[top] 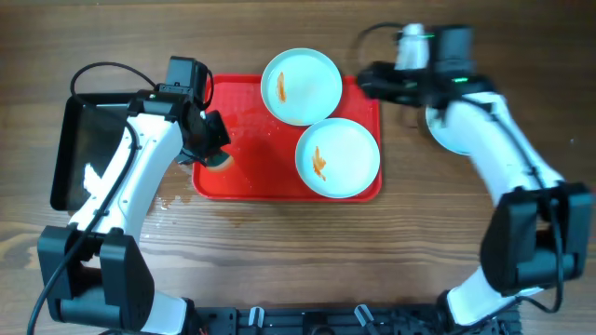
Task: Clean dirty plates on tray and stack at the side
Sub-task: 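Move the right gripper back to the rim of the upper plate, then grasp the upper plate rim with the right gripper, lower sponge onto it, then hold the plate with the right gripper and scrub it with the sponge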
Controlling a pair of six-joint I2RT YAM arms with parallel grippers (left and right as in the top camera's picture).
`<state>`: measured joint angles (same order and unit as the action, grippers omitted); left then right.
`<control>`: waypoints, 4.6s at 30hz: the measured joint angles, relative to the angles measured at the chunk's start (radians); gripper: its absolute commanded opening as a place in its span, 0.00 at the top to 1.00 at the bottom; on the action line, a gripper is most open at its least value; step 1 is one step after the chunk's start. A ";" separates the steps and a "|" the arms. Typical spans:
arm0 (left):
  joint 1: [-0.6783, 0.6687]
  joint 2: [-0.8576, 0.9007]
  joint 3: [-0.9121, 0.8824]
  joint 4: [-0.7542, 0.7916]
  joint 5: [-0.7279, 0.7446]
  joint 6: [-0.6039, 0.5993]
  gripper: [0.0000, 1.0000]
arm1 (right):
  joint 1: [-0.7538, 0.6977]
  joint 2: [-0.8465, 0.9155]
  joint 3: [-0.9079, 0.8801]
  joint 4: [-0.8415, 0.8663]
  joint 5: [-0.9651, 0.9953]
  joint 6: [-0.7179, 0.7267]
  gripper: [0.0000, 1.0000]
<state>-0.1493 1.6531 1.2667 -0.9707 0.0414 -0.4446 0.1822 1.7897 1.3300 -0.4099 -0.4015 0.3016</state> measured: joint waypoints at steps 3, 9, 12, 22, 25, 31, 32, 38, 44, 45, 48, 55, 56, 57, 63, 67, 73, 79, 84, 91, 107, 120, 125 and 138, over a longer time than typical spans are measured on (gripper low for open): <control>0.000 0.004 0.000 -0.004 0.010 0.002 0.96 | 0.160 0.021 0.000 0.093 0.214 0.081 0.27; 0.000 0.006 0.000 -0.007 0.010 0.002 0.96 | 0.154 0.184 0.000 0.178 0.309 0.186 0.24; 0.000 0.006 0.000 0.000 0.010 0.002 0.96 | 0.139 0.254 0.000 0.233 0.306 0.201 0.28; 0.000 0.006 0.000 0.012 0.010 0.002 0.96 | 0.148 0.331 0.000 0.311 0.306 0.222 0.71; 0.000 0.006 0.000 0.011 0.010 0.002 0.96 | 0.158 0.339 0.003 0.321 0.297 0.225 0.91; 0.000 0.006 0.000 0.008 0.010 0.002 0.96 | 0.159 0.340 0.012 0.322 0.226 0.225 0.96; 0.000 0.006 0.000 0.005 0.010 0.002 0.96 | 0.159 0.340 0.013 0.322 0.221 0.225 0.96; 0.000 0.006 0.000 0.003 0.010 0.003 0.96 | 0.182 0.234 0.013 0.291 0.207 0.212 0.96; 0.026 -0.027 -0.002 0.009 0.010 0.006 0.96 | 0.297 0.128 0.032 0.209 0.217 0.268 0.96; 0.043 -0.055 -0.004 0.006 0.010 0.006 0.96 | 0.310 0.128 0.032 0.187 0.229 0.280 0.96; 0.111 -0.187 -0.006 -0.010 0.010 0.006 0.96 | 0.351 0.129 0.032 0.130 0.280 0.321 0.96; 0.183 -0.312 -0.006 -0.058 0.010 0.006 0.96 | 0.382 0.129 0.032 0.049 0.320 0.398 0.96; 0.183 -0.306 -0.006 -0.066 0.010 0.006 0.96 | 0.394 0.129 0.032 0.026 0.320 0.417 0.96; 0.182 -0.301 -0.006 -0.071 0.010 0.006 0.96 | 0.406 0.129 0.032 0.016 0.320 0.432 0.95; 0.167 -0.264 -0.006 -0.084 0.010 0.006 0.96 | 0.535 0.145 0.012 -0.002 0.337 0.489 0.96; 0.143 -0.249 -0.006 -0.084 0.010 0.006 0.96 | 0.578 0.201 0.011 -0.025 0.397 0.552 0.96; 0.105 -0.204 -0.006 -0.084 0.010 0.006 0.96 | 0.575 0.265 0.009 -0.043 0.438 0.588 0.96; 0.103 -0.150 -0.006 -0.075 0.010 0.006 0.96 | 0.575 0.265 0.009 -0.039 0.489 0.588 0.96; 0.075 -0.091 -0.012 -0.004 0.010 0.006 0.96 | 0.568 0.269 0.009 -0.004 0.503 0.557 0.96; -0.003 0.034 -0.082 0.192 0.013 0.006 0.96 | 0.567 0.271 0.009 0.004 0.467 0.530 0.96; -0.026 0.273 -0.086 0.366 0.274 0.006 0.96 | 0.567 0.271 0.008 0.006 0.461 0.526 0.95; -0.040 0.267 -0.063 0.217 -0.084 0.006 0.96 | 0.569 0.272 0.008 0.011 0.433 0.523 0.96; -0.040 0.267 -0.063 0.205 -0.197 0.006 0.96 | 0.571 0.273 0.008 0.015 0.427 0.523 0.96; -0.026 0.088 -0.069 0.249 -0.066 0.013 0.96 | 0.569 0.273 0.007 0.013 0.429 0.512 0.96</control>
<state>-0.1757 1.7409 1.1980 -0.7216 -0.0250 -0.4313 0.7509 2.0628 1.3373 -0.3965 0.0273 0.8135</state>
